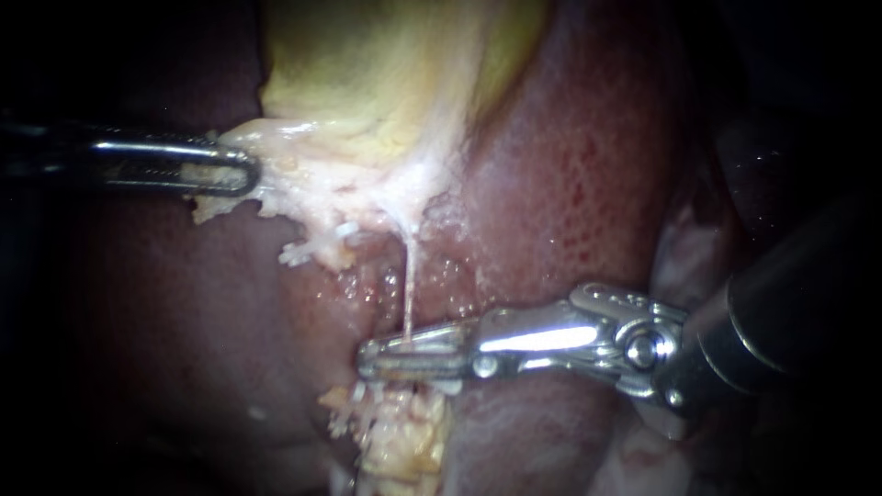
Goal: Going back second clip right tube
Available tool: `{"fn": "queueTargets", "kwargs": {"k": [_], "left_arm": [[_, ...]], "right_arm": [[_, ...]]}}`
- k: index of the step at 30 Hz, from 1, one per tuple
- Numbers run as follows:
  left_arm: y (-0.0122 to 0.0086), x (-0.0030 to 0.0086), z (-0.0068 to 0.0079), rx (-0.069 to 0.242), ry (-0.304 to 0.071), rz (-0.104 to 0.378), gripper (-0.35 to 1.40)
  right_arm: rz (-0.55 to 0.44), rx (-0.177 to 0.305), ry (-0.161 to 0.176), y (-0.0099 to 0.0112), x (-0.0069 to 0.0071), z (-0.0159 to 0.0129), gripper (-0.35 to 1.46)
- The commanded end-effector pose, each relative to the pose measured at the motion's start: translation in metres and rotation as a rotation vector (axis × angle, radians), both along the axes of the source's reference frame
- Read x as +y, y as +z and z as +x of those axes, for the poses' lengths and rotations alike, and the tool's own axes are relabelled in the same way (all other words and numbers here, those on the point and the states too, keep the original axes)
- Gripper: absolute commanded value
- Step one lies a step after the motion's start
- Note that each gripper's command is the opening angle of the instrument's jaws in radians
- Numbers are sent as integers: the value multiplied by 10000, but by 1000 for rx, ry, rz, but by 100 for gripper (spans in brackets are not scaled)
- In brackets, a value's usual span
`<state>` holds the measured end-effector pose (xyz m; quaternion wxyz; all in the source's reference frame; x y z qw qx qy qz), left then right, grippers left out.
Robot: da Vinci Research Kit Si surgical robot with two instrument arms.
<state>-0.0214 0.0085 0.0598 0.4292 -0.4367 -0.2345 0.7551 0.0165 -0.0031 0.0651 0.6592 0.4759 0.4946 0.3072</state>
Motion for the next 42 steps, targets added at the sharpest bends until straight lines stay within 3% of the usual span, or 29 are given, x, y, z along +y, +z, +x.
{"fn": "queueTargets", "kwargs": {"k": [1, 4, 7, 11, 13, 17, 26, 42], "left_arm": [[0, 0, 0, 0, 0, 0, -35], [0, 0, 0, 0, 0, 0, -35], [0, 0, 0, 0, 0, 0, -35], [0, -1, -1, 1, -1, -1, -35], [0, -1, -1, 1, -1, -1, -35], [0, -1, -1, 1, -1, -1, -35], [-1, -3, -3, 2, -2, -2, -35], [-1, -3, -3, 2, -2, -2, -35]], "right_arm": [[0, 2, 2, 1, 0, 1, -35], [-4, 2, 13, 5, -3, 5, 9], [-30, 6, 17, 10, -5, 11, 35], [-106, 15, 53, 24, -10, 21, 46], [-137, 8, 75, 32, -10, 25, 49], [-171, -34, 151, 47, 0, 24, 49], [-191, -76, 220, 69, 18, 3, 49], [-181, -77, 230, 54, 25, -25, 49]]}}
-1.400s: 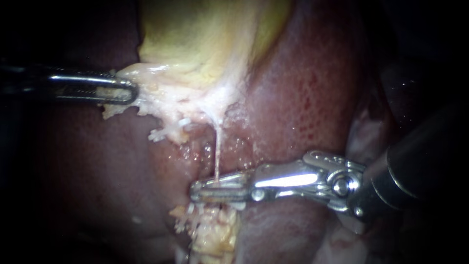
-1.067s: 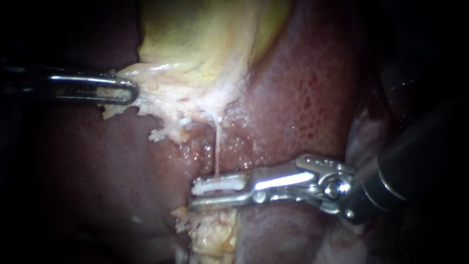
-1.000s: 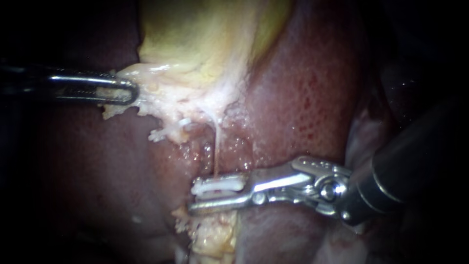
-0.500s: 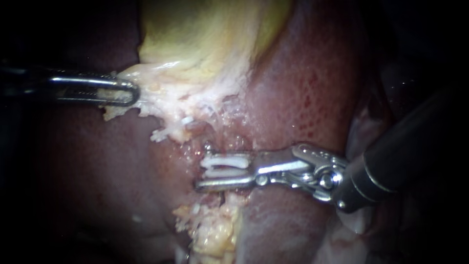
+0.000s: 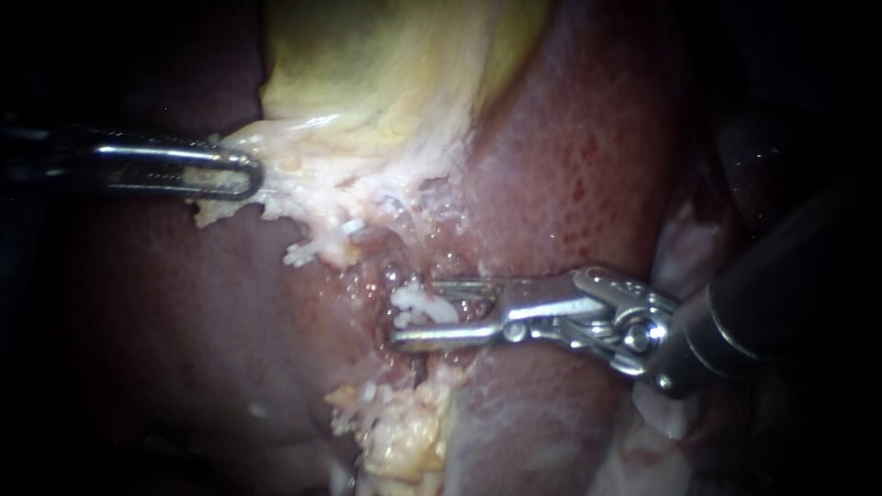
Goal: Going back second clip right tube
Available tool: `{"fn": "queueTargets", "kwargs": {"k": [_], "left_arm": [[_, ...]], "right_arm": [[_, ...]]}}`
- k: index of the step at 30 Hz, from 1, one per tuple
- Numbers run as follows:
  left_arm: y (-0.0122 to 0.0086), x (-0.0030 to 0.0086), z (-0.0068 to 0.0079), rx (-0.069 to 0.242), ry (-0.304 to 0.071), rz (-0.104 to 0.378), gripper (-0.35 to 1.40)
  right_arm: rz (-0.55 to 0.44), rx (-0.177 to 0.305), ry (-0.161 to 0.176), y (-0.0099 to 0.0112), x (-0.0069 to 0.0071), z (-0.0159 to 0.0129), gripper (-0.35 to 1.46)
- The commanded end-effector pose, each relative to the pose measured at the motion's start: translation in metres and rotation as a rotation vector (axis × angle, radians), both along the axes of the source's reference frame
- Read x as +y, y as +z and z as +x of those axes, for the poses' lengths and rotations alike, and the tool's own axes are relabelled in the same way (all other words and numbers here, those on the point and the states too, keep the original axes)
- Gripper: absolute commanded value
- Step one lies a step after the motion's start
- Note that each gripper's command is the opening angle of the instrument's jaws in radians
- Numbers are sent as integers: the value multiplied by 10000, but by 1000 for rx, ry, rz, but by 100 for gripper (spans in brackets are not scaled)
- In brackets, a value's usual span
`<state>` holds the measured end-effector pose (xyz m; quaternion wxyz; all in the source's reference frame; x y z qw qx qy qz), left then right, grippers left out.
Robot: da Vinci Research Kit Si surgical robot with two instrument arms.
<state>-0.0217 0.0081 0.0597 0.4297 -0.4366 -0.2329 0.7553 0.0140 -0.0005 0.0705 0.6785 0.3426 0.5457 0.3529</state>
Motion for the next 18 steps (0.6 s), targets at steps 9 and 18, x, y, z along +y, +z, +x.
{"fn": "queueTargets", "kwargs": {"k": [9, 18], "left_arm": [[0, 0, 0, 0, 0, 0, -35], [-1, -1, 0, 0, 0, 0, -35]], "right_arm": [[-13, -44, -31, -16, 14, -33, 49], [-34, -39, -39, -18, 15, -42, 50]]}}
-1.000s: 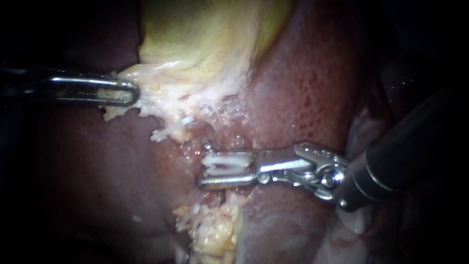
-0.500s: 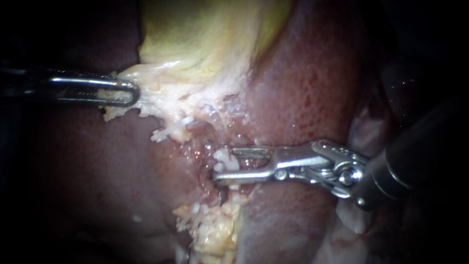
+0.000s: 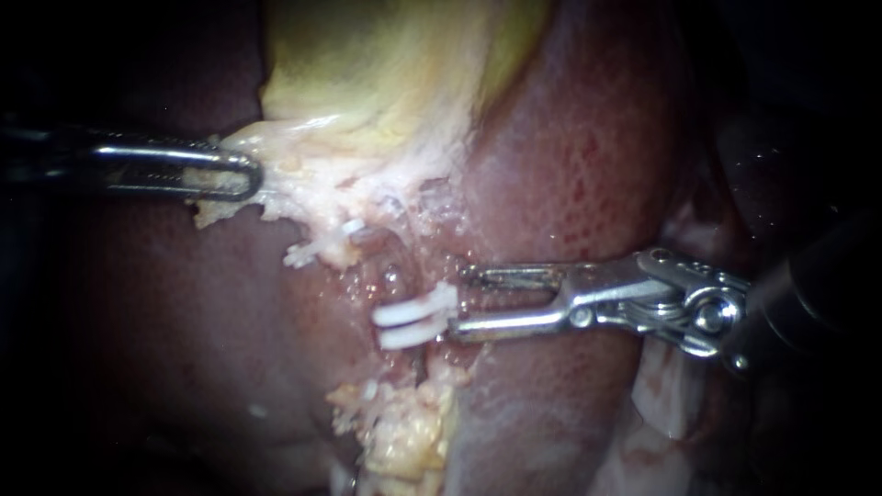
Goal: Going back second clip right tube
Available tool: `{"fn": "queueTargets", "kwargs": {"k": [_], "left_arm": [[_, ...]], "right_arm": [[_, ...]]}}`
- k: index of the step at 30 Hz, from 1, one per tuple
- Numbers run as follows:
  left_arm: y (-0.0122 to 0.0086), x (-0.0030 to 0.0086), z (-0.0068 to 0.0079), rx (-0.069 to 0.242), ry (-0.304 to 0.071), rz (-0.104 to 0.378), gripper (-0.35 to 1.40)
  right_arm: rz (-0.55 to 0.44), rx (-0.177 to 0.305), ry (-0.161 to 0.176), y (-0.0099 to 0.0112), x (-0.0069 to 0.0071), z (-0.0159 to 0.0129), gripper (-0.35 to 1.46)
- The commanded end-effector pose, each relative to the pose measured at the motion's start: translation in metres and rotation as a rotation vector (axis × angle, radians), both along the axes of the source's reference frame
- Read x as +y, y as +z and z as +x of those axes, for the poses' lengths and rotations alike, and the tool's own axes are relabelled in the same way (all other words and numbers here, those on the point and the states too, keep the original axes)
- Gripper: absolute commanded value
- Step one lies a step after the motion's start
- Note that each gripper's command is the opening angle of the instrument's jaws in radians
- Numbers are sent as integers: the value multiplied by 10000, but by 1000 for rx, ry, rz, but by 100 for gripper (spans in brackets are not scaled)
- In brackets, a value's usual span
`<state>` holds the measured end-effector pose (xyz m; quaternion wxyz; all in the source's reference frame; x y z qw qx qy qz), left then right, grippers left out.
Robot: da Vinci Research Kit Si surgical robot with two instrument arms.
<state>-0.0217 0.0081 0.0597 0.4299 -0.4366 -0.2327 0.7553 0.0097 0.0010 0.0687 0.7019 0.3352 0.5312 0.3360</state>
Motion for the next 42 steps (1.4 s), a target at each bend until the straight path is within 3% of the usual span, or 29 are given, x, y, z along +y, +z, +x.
{"fn": "queueTargets", "kwargs": {"k": [1, 19, 31, 42], "left_arm": [[0, 0, 0, 0, 0, 0, -35], [0, 0, -2, 1, -1, 0, -35], [-1, 0, -3, 1, -1, 0, -35], [0, 0, -4, 1, -2, -1, -35]], "right_arm": [[0, 0, 2, 0, 0, 1, 50], [-2, 10, -24, 13, -13, 40, 50], [-5, 36, -74, 21, -39, 68, 50], [-3, 49, -73, 21, -37, 71, 50]]}}
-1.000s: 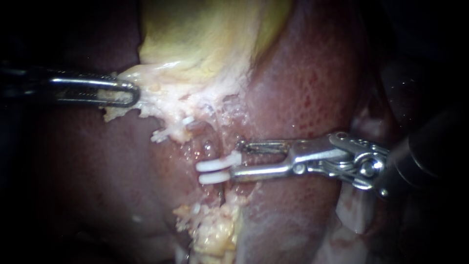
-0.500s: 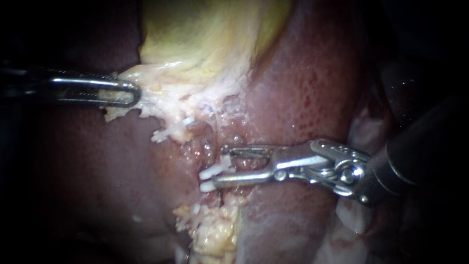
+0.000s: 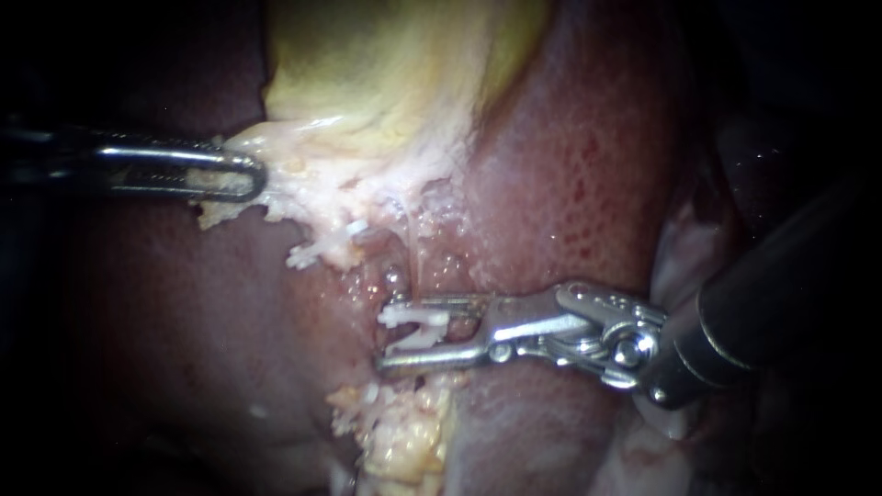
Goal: Going back second clip right tube
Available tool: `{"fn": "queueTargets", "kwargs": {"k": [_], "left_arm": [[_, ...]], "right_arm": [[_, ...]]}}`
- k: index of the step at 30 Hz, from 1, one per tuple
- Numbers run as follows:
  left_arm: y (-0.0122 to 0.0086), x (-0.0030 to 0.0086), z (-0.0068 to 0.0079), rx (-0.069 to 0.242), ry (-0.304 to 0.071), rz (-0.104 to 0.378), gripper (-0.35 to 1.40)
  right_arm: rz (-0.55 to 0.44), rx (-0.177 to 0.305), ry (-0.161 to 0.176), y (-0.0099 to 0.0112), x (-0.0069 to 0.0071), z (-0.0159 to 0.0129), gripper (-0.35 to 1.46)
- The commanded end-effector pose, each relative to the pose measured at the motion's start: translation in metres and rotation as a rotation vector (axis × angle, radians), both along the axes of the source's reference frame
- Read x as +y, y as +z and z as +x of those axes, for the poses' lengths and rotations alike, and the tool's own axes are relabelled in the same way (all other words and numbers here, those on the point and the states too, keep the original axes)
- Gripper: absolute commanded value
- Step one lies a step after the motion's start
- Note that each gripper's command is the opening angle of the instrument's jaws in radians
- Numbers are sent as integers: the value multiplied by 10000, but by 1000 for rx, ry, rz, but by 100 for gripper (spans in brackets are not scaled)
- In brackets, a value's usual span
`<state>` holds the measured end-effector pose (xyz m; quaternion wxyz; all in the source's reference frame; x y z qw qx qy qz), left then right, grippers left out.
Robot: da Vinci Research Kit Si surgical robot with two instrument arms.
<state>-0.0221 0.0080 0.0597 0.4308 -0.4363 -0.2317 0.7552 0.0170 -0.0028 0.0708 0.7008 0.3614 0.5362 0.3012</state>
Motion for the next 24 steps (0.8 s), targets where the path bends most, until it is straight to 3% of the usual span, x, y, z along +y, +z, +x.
{"fn": "queueTargets", "kwargs": {"k": [1, 13, 24], "left_arm": [[0, 0, 0, 0, 0, 0, -35], [0, 0, 1, 0, 0, 0, -35], [0, 0, 2, -1, 1, 0, -35]], "right_arm": [[-5, 1, -1, -1, 1, -1, 50], [-52, 20, -15, -4, 18, -16, 50], [-286, 10, -90, -20, 34, -50, 50]]}}
